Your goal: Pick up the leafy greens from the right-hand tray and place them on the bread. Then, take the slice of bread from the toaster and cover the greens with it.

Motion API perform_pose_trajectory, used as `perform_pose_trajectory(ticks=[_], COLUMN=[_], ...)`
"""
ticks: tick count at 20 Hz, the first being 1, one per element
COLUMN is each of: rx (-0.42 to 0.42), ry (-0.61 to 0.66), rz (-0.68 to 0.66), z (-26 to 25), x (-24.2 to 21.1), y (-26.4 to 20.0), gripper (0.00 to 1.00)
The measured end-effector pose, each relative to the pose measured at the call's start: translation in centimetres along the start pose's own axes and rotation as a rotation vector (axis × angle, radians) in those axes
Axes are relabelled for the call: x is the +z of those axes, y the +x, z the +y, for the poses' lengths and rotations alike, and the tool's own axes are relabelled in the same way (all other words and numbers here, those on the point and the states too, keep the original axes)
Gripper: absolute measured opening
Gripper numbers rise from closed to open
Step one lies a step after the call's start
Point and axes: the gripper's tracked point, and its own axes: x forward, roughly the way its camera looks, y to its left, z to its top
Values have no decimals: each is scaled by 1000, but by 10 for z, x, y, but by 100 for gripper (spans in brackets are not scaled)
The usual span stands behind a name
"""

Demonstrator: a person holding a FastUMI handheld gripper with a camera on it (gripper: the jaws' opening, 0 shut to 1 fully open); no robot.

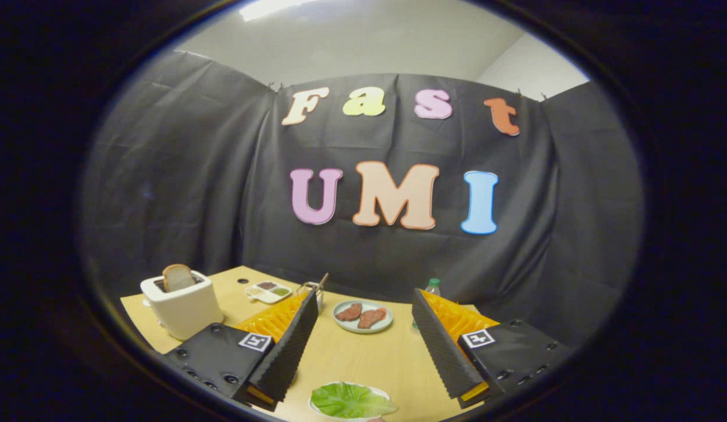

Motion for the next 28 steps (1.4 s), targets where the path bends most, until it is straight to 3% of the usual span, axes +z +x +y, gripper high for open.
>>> perform_pose_trajectory(ticks=[10,19,28], rx=[232,339,406], ry=[-151,-302,-361], rz=[300,492,639], z=[4,10,21], x=[-89,-174,-241], y=[13,15,16], gripper=[100,100,99])
